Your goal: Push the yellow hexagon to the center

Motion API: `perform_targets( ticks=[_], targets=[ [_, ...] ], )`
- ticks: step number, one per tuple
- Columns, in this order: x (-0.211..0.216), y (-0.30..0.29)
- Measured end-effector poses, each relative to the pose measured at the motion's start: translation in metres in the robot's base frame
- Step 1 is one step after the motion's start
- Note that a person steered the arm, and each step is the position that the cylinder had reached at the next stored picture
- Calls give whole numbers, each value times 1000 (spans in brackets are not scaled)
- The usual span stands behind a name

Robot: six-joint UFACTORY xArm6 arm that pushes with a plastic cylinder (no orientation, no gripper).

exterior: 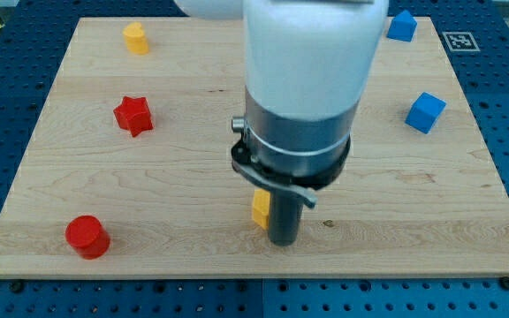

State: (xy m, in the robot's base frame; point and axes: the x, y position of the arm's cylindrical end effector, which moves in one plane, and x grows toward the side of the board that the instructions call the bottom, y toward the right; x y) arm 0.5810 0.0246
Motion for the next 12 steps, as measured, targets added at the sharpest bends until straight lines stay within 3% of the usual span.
perform_targets(
  ticks=[2,12],
  targets=[
    [-26,-10],
    [-75,-40]
  ],
)
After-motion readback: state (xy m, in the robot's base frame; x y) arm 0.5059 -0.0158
